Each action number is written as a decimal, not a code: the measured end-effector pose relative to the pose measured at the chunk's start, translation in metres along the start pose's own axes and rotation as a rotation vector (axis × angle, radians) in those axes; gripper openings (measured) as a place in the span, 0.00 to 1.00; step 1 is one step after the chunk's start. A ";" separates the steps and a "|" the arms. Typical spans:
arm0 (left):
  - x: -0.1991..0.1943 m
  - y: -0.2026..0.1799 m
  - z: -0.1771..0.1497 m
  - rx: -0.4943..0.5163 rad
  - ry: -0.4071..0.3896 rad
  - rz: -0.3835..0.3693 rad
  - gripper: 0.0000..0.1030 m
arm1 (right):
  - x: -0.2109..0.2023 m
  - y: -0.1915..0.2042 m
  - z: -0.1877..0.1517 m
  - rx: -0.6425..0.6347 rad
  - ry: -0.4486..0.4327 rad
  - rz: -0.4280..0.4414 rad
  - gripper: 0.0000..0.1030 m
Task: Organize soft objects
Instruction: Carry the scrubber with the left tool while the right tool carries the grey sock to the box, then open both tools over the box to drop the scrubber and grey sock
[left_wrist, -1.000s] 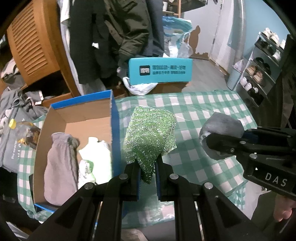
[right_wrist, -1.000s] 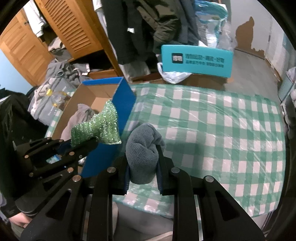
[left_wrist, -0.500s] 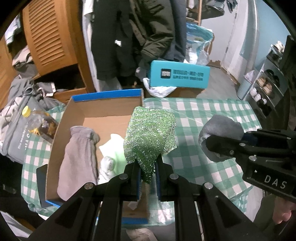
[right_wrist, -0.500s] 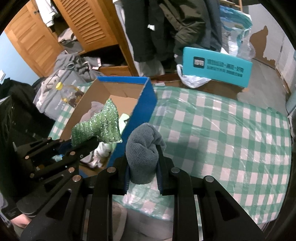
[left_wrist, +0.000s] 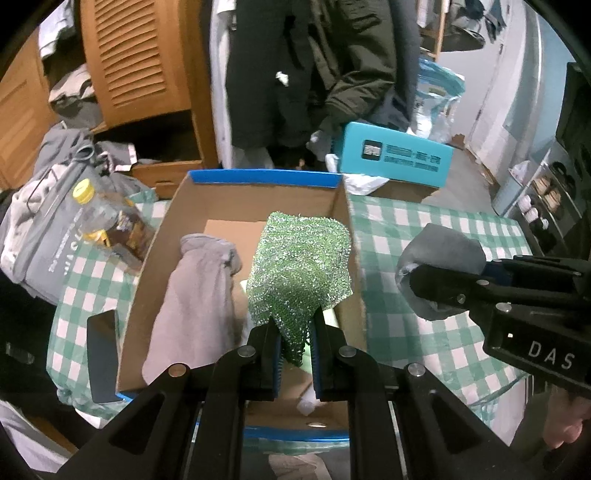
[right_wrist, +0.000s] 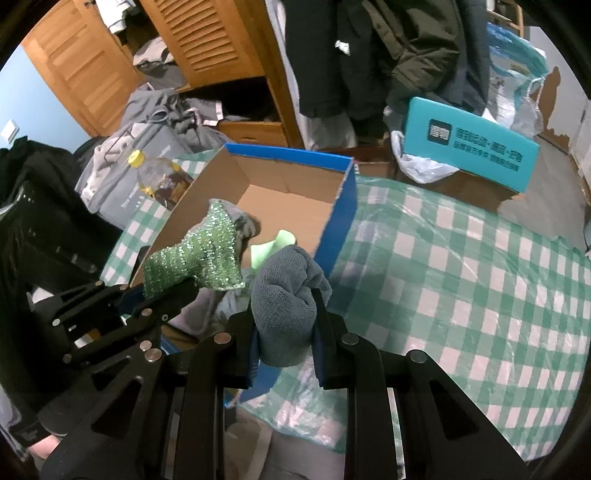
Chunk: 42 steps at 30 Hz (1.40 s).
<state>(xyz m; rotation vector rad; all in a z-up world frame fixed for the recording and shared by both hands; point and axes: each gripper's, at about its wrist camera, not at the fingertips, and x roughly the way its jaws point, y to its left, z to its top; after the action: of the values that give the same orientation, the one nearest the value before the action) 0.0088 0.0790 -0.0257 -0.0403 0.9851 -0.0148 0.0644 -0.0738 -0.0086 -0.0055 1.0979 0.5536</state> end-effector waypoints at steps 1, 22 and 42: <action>0.001 0.005 0.000 -0.008 0.001 0.004 0.12 | 0.002 0.002 0.000 -0.001 0.003 0.002 0.21; 0.038 0.052 -0.013 -0.091 0.098 0.066 0.18 | 0.070 0.032 0.022 -0.035 0.114 0.055 0.29; 0.006 0.046 -0.002 -0.069 0.027 0.116 0.77 | 0.026 0.032 0.031 -0.045 0.015 -0.046 0.67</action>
<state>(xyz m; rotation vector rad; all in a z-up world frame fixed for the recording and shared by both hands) 0.0106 0.1246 -0.0338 -0.0464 1.0133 0.1255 0.0853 -0.0265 -0.0071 -0.0740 1.0976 0.5381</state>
